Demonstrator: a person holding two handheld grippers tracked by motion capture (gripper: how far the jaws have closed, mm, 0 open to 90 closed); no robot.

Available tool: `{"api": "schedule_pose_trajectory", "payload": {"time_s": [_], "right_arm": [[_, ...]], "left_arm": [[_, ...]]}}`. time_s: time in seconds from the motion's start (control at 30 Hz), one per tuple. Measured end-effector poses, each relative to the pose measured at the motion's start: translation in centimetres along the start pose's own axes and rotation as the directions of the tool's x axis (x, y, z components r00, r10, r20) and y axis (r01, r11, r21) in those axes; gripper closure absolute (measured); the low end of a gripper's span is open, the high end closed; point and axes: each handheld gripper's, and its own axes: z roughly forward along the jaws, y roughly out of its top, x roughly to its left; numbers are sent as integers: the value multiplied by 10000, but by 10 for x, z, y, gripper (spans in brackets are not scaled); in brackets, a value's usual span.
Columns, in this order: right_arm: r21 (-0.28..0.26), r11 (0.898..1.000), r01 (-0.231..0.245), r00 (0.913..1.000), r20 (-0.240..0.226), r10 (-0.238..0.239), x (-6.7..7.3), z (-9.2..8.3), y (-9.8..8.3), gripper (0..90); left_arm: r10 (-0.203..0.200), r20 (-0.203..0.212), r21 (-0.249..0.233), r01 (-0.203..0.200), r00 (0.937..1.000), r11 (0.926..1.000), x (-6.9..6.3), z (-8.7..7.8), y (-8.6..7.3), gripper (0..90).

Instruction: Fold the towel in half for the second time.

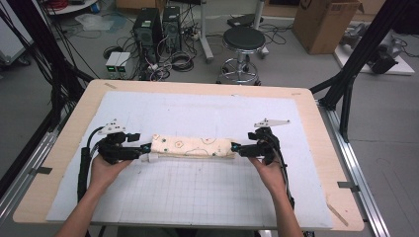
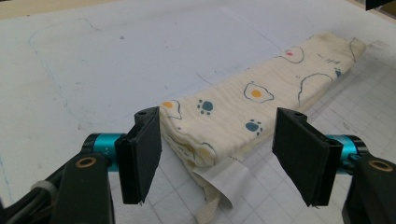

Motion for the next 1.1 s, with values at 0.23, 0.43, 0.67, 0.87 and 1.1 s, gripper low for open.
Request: {"api": "schedule_pose_trajectory", "payload": {"time_s": [0.23, 0.43, 0.67, 0.87, 1.1], "right_arm": [[-80, 9998, 190, 9998, 42, -190, 3, -6, -4, 124], [-132, 9996, 244, 9997, 33, -243, 6, -11, -9, 124], [-129, 9994, 314, 9995, 42, -313, 7, -16, -19, 123], [-139, 9994, 321, 9995, 38, -320, 8, -20, -26, 123], [-168, 9991, 385, 9992, 56, -384, 8, -25, -34, 121]], "left_arm": [[112, -21, -39, -112, 9999, 9999, -4, -6, -3, 324], [347, 30, 75, -348, 9994, 9994, -10, -9, -3, 304], [529, -81, -13, -529, 9986, 9986, -15, -15, -8, 289], [468, -113, 39, -468, 9988, 9989, -15, -19, -16, 277], [443, -140, -8, -443, 9989, 9990, -16, -25, -22, 269]]}}
